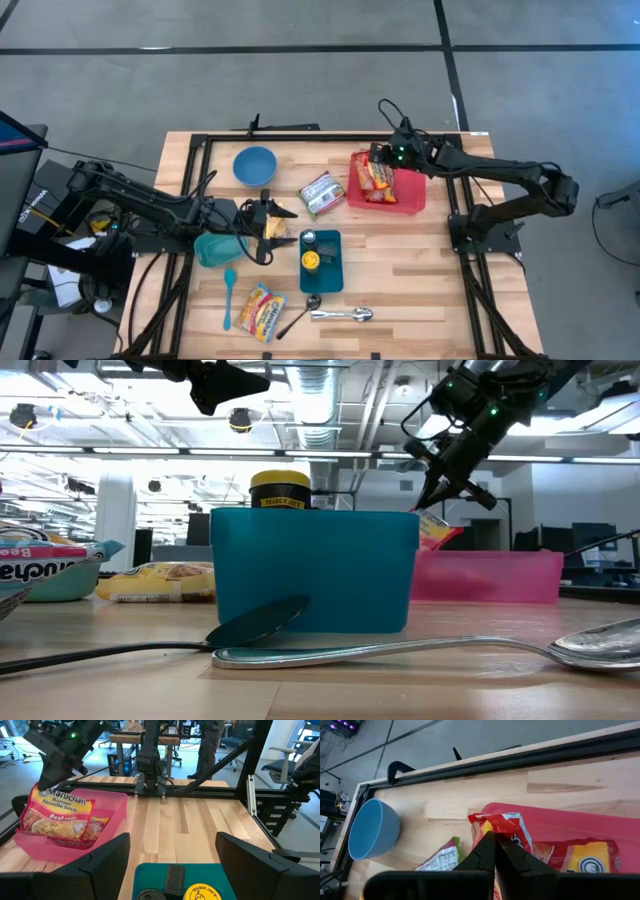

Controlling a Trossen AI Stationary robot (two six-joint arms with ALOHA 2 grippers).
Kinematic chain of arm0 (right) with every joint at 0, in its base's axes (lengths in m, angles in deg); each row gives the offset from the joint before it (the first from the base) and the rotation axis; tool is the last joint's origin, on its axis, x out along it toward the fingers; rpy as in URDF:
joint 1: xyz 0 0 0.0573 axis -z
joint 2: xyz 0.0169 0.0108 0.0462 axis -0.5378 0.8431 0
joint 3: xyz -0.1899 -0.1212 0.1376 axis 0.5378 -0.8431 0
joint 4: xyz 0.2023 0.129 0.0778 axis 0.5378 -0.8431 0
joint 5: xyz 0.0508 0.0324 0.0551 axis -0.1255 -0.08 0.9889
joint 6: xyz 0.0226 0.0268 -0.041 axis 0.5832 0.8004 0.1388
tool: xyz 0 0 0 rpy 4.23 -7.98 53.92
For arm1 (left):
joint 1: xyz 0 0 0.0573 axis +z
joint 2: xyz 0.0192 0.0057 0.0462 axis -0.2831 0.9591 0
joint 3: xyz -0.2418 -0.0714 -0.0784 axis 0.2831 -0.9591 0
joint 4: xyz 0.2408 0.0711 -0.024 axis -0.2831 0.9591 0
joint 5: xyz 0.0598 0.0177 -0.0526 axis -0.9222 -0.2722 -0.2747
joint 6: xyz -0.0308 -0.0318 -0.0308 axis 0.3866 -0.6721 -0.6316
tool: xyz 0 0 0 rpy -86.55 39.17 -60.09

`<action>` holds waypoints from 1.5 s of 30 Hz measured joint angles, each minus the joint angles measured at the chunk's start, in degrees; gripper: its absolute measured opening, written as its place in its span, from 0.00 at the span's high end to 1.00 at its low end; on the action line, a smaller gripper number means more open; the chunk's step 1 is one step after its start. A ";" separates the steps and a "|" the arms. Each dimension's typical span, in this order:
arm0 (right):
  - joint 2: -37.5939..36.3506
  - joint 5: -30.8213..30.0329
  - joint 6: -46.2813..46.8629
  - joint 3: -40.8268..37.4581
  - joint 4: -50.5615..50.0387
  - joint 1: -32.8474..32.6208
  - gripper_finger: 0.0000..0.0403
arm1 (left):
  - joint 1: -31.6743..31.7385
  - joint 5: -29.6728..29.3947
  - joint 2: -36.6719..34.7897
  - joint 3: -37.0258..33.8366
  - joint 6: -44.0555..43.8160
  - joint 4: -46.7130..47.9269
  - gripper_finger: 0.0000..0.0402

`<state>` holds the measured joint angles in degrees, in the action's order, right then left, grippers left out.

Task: Pick & Place Food Item
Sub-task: Put the red noodle pack into the red bin, then put the orange noodle pack into the red bin, then adjust the red noodle pack in the red bin

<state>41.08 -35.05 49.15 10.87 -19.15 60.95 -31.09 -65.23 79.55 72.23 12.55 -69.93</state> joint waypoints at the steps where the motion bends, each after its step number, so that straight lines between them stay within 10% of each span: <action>1: -0.42 -0.05 -0.53 0.00 0.05 -0.18 1.00 | 0.01 0.00 0.00 0.00 0.00 0.00 0.28; 27: 1.73 1.46 -12.92 0.02 -6.48 0.28 0.81 | 0.01 0.00 0.02 0.00 0.00 0.06 0.28; 45: 1.84 -4.12 -17.93 -3.71 -21.26 -0.64 0.98 | 0.00 0.00 0.01 0.00 -0.01 0.04 0.28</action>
<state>42.92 -39.17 31.21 7.16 -40.41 60.31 -31.09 -65.23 79.56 72.23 12.54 -69.89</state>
